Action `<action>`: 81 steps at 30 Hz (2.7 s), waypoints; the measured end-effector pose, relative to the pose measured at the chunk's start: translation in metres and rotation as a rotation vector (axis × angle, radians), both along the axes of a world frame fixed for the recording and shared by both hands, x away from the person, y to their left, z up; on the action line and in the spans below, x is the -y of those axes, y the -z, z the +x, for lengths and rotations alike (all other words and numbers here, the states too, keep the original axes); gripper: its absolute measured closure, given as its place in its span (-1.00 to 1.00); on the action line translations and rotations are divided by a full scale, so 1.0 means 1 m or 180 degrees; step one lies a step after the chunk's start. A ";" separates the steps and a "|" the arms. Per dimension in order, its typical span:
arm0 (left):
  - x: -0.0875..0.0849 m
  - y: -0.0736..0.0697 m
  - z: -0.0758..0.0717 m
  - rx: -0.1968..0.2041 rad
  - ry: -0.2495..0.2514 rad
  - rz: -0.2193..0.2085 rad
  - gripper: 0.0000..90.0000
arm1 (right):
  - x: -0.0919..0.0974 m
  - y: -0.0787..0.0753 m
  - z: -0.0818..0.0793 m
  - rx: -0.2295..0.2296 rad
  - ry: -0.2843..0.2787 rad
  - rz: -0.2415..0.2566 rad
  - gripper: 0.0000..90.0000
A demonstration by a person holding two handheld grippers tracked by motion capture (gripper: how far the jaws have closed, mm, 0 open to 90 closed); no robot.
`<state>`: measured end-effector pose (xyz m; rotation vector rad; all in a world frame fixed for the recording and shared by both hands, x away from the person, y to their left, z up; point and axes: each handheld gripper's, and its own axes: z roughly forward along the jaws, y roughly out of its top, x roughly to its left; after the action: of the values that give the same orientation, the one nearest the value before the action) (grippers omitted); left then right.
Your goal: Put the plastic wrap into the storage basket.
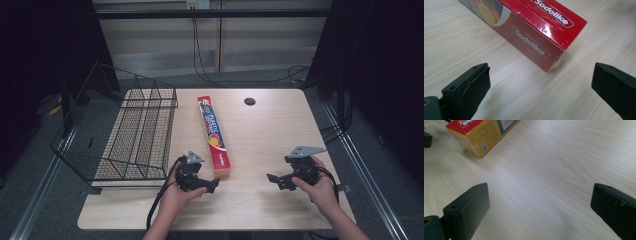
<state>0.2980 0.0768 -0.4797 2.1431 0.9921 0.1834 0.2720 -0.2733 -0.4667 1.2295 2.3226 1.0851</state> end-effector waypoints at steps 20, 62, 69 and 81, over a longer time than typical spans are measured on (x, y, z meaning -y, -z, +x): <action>0.004 -0.020 0.014 -0.0230 -0.0135 -0.0272 -1.00 | 0.000 0.001 -0.001 0.0002 -0.0032 -0.0061 -0.95; 0.041 -0.051 0.095 -0.0368 -0.0695 -0.0139 -0.94 | 0.003 -0.001 -0.002 0.0029 0.0031 -0.0045 -0.94; 0.045 -0.052 0.101 -0.0377 -0.0732 -0.0120 -0.93 | 0.003 -0.002 -0.002 0.0047 0.0017 -0.0032 -0.94; 0.050 -0.052 0.114 -0.0370 -0.0850 -0.0056 -0.92 | 0.001 -0.004 -0.003 0.0066 0.0012 -0.0008 -0.94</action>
<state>0.4116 0.0264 -0.4276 2.0179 1.3425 0.1793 0.2693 -0.2745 -0.4627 1.2156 2.3047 1.0880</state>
